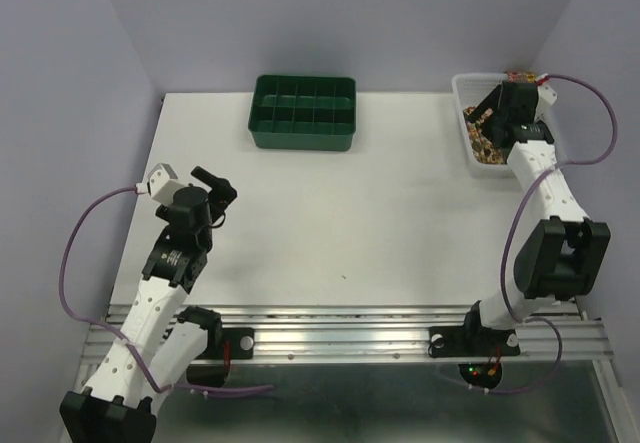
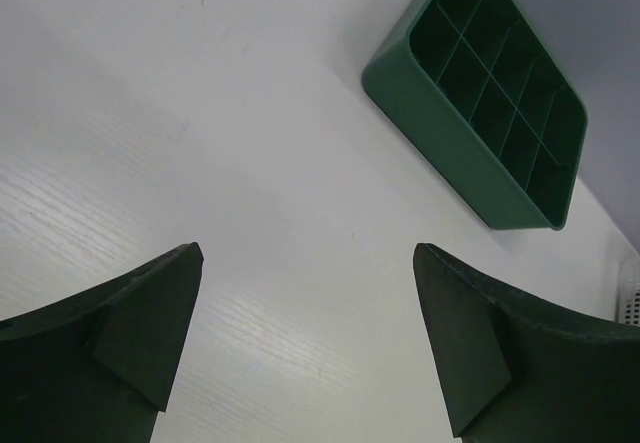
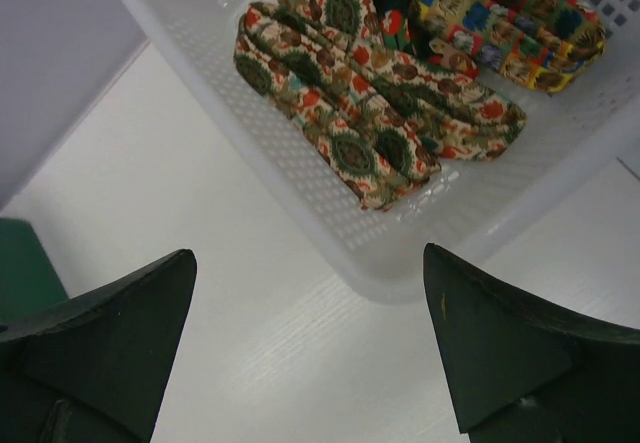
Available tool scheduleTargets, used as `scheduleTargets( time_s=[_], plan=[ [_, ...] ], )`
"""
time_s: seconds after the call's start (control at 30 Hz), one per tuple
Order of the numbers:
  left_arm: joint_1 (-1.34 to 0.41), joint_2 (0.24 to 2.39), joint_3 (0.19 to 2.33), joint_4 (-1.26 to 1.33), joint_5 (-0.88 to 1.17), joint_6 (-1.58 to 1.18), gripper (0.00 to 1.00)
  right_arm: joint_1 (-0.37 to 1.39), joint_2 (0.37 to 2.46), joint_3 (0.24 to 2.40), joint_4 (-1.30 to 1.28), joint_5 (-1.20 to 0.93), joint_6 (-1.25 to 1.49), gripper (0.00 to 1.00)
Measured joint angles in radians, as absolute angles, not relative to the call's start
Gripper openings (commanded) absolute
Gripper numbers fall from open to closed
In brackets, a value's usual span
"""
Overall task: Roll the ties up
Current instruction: Grab a tie with the right arm
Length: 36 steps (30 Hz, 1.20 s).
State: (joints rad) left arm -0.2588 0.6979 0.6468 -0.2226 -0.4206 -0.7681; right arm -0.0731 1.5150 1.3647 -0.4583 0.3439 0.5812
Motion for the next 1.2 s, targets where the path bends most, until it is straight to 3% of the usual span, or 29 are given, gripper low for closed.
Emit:
scheduleTargets(
  time_s=[0.3,0.57,1.03,1.17,1.2],
  plan=[
    [-0.259,0.728,0.641,-0.234,-0.442,-0.779,0.99,-0.232,1.853,1.536,-0.385,0.259,0.556,1.00],
    [-0.259,0.711,0.633,-0.236,-0.462,-0.791,0.99,-0.245,2.097,1.728,-0.364,0.192,0.477,1.00],
    [-0.259,0.722,0.632,-0.236,-0.476,-0.794,0.99,-0.242,2.226,1.819,-0.326,0.123,0.411,0.92],
    [-0.259,0.736,0.632,-0.236,-0.475,-0.794,0.99,-0.242,2.253,1.819,-0.324,0.117,0.399,0.69],
    [-0.259,0.737,0.632,-0.236,-0.475,-0.794,0.99,-0.242,2.259,1.819,-0.324,0.113,0.396,0.54]
  ],
)
